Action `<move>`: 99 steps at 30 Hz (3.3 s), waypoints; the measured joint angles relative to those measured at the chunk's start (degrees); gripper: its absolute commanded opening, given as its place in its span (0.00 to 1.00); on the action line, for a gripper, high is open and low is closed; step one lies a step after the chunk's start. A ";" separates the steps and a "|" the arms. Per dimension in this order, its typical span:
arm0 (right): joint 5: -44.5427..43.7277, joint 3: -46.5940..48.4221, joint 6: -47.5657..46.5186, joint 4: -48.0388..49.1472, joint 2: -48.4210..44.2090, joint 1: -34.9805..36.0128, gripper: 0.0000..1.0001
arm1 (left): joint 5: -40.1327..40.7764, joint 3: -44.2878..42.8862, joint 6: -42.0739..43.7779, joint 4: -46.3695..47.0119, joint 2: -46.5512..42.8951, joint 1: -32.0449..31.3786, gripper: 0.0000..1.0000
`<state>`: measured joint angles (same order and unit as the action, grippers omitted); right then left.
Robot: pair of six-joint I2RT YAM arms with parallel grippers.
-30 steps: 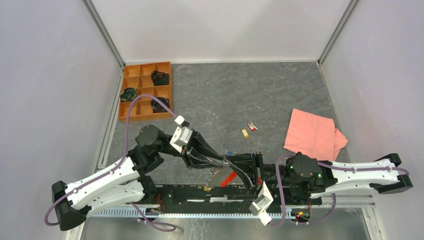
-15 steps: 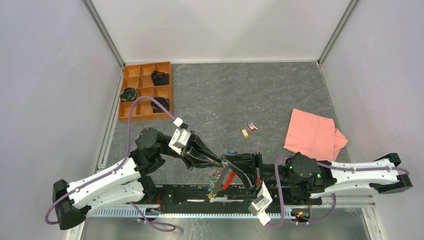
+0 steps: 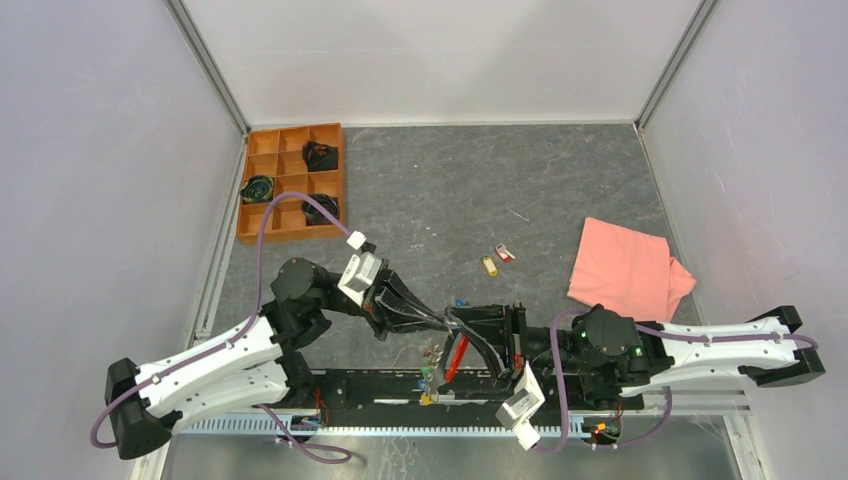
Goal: Remove the keys from the keyring
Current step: Remove the key from the keyring.
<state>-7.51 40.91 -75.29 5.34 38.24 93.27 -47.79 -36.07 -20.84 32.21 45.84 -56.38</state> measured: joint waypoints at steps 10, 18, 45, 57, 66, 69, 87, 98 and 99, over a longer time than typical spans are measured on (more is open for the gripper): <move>-2.14 -0.17 -0.13 -0.48 -1.09 0.00 0.01 | 5.99 1.07 -6.36 -0.28 -0.61 -0.02 0.02; -3.87 -1.09 -0.96 -0.70 -1.86 0.00 0.01 | 10.84 2.08 -12.70 -0.20 -0.59 0.00 0.02; -11.58 -3.91 -4.63 0.02 -1.79 -0.07 0.01 | 16.26 3.48 -29.94 1.16 1.20 5.81 0.02; -13.40 -4.20 -5.86 0.09 -0.92 -0.11 0.01 | 17.90 3.58 -32.02 1.22 0.72 6.62 0.02; -13.60 -4.20 -5.99 -0.07 -1.29 -0.13 0.01 | 18.32 5.40 -32.00 2.36 -1.09 6.80 0.02; -13.60 -4.20 -5.99 -0.11 -1.44 -0.13 0.01 | 18.32 5.77 -31.98 2.78 -1.57 6.80 0.02; -13.55 -4.17 -6.01 -0.31 -1.77 -0.15 0.01 | 17.40 6.80 -29.83 4.35 -2.43 6.80 0.02; -13.51 -3.91 -6.08 -0.81 -1.29 -0.15 0.01 | 15.37 6.80 -24.87 3.58 -2.75 7.17 0.02; -13.49 -3.74 -6.10 -0.94 -1.18 -0.15 0.01 | 15.10 6.80 -24.50 3.56 -2.86 7.19 0.02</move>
<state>-20.99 37.17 -81.38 4.40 37.06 93.12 -32.69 -29.28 -45.34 35.77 42.98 -49.19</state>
